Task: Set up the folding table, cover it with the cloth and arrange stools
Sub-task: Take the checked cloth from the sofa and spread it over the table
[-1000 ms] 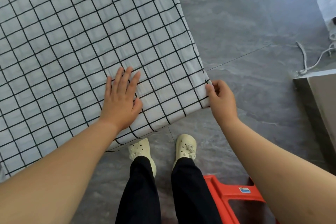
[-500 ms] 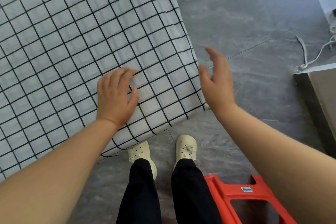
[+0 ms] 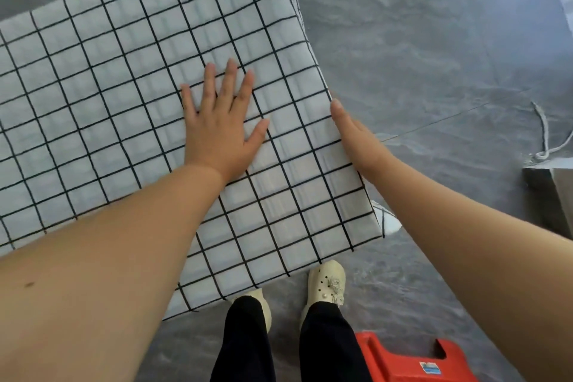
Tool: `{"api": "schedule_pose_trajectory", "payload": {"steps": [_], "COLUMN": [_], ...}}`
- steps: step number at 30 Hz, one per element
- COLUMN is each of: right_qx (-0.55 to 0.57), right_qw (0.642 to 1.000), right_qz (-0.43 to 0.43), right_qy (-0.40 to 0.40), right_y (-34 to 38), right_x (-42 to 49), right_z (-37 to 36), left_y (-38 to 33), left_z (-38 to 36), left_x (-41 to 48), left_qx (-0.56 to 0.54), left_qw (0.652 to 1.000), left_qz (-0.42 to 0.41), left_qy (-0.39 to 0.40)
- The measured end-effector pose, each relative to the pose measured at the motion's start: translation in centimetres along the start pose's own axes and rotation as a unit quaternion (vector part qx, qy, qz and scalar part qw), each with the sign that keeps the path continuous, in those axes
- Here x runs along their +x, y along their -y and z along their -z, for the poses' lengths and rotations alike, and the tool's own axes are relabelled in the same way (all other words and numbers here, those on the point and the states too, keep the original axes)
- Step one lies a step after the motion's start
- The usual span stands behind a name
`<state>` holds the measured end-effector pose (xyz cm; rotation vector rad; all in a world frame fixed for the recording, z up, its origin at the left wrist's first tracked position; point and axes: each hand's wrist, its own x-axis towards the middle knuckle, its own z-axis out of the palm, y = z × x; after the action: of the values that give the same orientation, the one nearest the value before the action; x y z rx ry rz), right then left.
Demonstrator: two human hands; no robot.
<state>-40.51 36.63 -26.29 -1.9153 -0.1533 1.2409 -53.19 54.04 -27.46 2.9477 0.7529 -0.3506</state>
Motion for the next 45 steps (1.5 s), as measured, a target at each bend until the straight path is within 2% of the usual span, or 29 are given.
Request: {"api": "schedule_pose_trajectory", "payload": {"steps": [2,3,6,9,12,17,24,27,30,32,36,42,45], "right_qx": [-0.012,-0.020,-0.037,-0.067,-0.072,-0.030,0.055,0.006,-0.062,-0.072,-0.080,0.006,-0.075], "right_qw": [0.999,0.998,0.991,0.980,0.975,0.990,0.993,0.992,0.980,0.976,0.979,0.987,0.986], "right_qz": [-0.038,-0.030,0.069,0.161,0.197,0.134,0.105,0.116,0.167,0.190,0.174,0.154,0.142], "right_qy": [-0.027,-0.053,-0.111,-0.090,-0.078,-0.010,-0.023,-0.046,-0.088,-0.078,-0.068,-0.038,-0.052], "right_y": [0.9,1.7,5.3,9.8,13.3,14.6,13.2,13.3,14.4,15.6,16.6,16.0,15.9], "right_x": [0.9,1.5,4.3,8.8,12.9,16.3,16.2,16.5,16.4,16.6,16.5,17.5,16.3], "right_z": [0.2,0.2,0.3,0.1,-0.4,-1.8,-2.1,-2.4,-2.5,-2.2,-2.4,-2.5,-2.6], "left_y": [0.1,0.1,0.2,0.3,0.3,0.4,0.6,0.5,0.5,0.6,0.5,0.6,0.5], "left_z": [0.0,0.0,-0.1,0.0,0.1,0.2,0.2,0.3,0.4,0.4,0.3,0.2,0.1], "left_x": [0.1,0.2,0.2,0.3,0.4,0.6,0.7,0.7,0.7,0.8,0.7,0.7,0.7], "left_qx": [0.003,0.004,0.000,-0.008,-0.011,-0.020,-0.023,-0.023,-0.024,-0.021,-0.023,-0.018,-0.018], "left_qw": [1.000,1.000,1.000,1.000,1.000,0.999,0.999,0.999,0.999,0.999,0.999,0.999,0.999], "left_qz": [-0.001,-0.002,-0.009,-0.014,-0.020,-0.023,-0.024,-0.024,-0.024,-0.025,-0.024,-0.025,-0.024], "left_qy": [0.001,0.002,0.007,0.010,0.013,0.017,0.022,0.023,0.025,0.027,0.024,0.017,0.013]}}
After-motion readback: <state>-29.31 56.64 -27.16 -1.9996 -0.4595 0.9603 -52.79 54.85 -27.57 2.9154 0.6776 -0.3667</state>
